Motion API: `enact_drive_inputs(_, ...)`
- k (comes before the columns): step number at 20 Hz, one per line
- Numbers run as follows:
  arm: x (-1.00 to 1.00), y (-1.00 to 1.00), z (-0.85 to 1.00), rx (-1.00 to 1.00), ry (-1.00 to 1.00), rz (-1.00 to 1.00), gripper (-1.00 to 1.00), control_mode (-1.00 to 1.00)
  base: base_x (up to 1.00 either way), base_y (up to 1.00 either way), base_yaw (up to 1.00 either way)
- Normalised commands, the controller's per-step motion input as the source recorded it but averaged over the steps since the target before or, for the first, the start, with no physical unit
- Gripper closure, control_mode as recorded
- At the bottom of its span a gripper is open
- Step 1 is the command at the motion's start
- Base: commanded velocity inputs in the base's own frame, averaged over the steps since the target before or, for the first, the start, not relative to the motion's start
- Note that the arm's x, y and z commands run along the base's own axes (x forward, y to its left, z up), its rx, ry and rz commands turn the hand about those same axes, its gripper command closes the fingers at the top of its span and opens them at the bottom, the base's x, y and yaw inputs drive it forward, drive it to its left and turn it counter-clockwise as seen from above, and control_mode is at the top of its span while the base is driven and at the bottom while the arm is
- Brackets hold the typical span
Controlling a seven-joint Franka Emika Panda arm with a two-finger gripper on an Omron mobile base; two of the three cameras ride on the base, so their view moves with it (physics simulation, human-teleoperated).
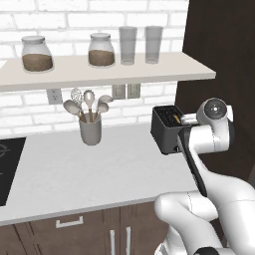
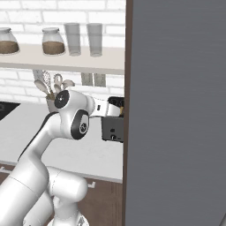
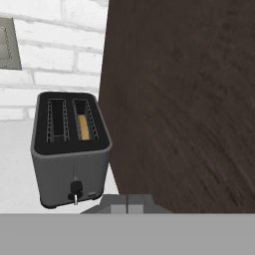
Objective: Start the toaster. Once the lever pops up, take the bread to the plate on the dining counter.
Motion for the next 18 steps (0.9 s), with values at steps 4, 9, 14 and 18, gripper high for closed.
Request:
enact_drive_inputs(4, 0.0, 0.0, 0.0, 0.0, 0.0, 0.0, 1.0, -1.0, 0.0, 0.0, 0.0)
enact_drive_inputs(9, 0.0, 0.0, 0.0, 0.0, 0.0, 0.0, 1.0, -1.0, 0.0, 0.0, 0.0)
enact_drive_inputs(14, 0.0, 0.0, 0.0, 0.0, 0.0, 0.0, 1.0, -1.0, 0.0, 0.0, 0.0)
enact_drive_inputs(18, 0.0, 0.0, 0.0, 0.0, 0.0, 0.0, 1.0, -1.0, 0.0, 0.0, 0.0)
